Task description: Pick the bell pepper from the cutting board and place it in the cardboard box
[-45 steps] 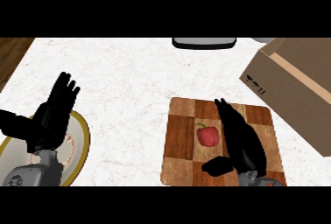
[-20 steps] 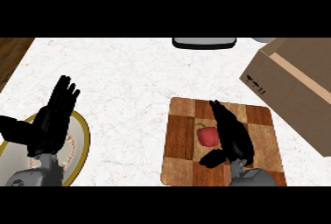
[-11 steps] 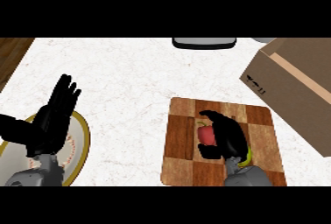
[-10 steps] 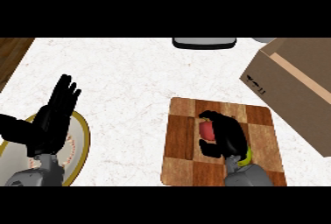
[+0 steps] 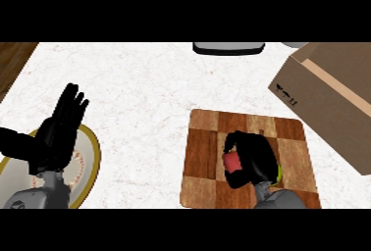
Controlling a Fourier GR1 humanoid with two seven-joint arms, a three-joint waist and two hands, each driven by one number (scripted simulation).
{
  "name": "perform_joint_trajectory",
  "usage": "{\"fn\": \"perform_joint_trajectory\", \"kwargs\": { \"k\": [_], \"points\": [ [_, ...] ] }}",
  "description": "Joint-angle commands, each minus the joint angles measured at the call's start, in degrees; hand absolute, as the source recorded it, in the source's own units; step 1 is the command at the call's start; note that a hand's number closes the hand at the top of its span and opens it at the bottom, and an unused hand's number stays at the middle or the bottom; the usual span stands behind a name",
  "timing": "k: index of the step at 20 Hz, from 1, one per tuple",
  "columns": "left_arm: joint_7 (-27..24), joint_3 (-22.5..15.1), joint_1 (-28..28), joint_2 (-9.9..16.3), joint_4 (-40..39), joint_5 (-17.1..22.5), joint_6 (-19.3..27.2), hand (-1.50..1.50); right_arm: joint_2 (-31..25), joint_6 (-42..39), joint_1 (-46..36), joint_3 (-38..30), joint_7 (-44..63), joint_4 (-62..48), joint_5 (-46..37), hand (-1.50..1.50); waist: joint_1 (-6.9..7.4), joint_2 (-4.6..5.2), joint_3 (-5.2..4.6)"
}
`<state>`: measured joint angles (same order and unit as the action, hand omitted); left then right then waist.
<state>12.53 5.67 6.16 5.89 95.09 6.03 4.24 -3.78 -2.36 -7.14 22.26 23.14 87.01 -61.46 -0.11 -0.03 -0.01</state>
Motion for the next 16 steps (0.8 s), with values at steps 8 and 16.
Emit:
{"fn": "perform_joint_trajectory", "kwargs": {
  "k": [8,16],
  "points": [
    [2.6,0.2,2.3,0.4,0.5,-0.7,1.3,0.00,-13.5,-4.7,9.7,18.8,-18.3,18.4,-4.0,1.50,-0.51,-0.18,0.01],
    [-0.2,0.7,-0.5,0.0,0.3,0.6,-0.2,0.00,-19.7,-12.9,15.4,22.7,-15.3,43.3,-6.8,1.50,-0.31,-0.18,-0.02]
  ]
}}
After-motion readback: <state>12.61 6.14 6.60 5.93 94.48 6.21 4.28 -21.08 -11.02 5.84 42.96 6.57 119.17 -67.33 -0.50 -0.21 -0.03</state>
